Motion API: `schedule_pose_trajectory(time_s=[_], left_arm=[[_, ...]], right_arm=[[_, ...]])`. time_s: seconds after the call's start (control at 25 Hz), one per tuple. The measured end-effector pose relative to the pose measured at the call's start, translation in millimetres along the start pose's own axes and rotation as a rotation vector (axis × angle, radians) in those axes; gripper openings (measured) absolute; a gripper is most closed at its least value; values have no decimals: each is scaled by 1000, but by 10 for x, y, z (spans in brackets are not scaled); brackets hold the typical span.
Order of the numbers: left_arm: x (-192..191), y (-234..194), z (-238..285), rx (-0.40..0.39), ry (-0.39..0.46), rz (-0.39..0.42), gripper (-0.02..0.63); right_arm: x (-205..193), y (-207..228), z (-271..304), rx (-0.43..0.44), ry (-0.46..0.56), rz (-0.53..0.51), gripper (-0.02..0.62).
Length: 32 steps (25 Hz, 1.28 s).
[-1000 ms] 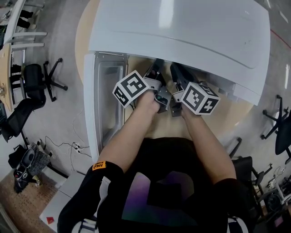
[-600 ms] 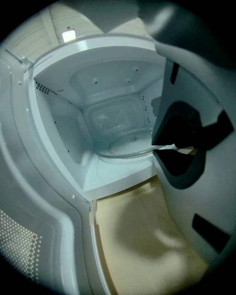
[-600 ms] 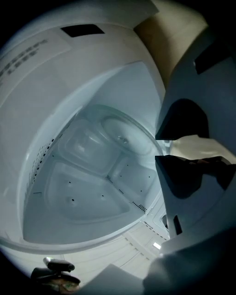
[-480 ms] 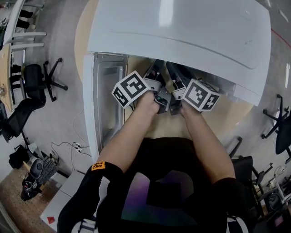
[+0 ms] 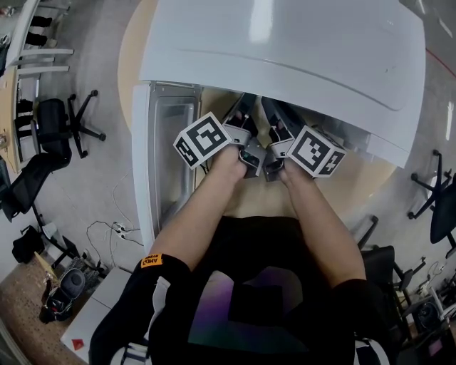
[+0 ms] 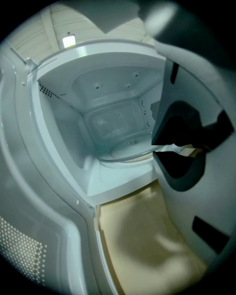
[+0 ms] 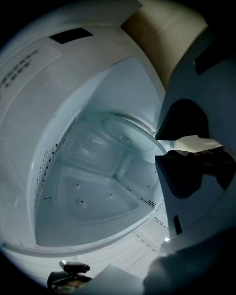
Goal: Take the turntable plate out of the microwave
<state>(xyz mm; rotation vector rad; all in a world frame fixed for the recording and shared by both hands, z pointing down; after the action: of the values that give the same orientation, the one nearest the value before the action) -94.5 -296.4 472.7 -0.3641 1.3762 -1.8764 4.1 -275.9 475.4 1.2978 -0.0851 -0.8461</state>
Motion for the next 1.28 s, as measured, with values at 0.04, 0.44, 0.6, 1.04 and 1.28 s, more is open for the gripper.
schedule_pose_trajectory(time_s=[0.04, 0.44, 0.6, 1.04, 1.28], left_arm=[[6, 12, -4, -8, -3, 3, 75], [56, -9, 30, -44, -34, -35, 155], [148, 27, 45, -71, 11, -52, 155], [316, -20, 240, -79, 38, -140, 152], [320, -48, 208, -73, 64, -174, 92]], right_arm=[[6, -13, -5, 5, 3, 1, 89], [95, -70, -32, 23, 32, 6, 89], [128, -123, -40, 37, 38, -9, 89], [143, -141, -38, 50, 42, -2, 89], [133, -86, -50, 31, 44, 19, 89]])
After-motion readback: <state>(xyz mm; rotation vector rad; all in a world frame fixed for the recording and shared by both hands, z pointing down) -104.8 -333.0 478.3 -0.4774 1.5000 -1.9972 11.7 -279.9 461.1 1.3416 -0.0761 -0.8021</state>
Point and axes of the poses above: the fingertips, and each gripper's own axes: z forward along the fingers, y to its right, x out of its top, the point moved 4 cm from there along -z, backward along the fingers, and after that the axes turned 1 degree about -x, right-handed, at the moved point
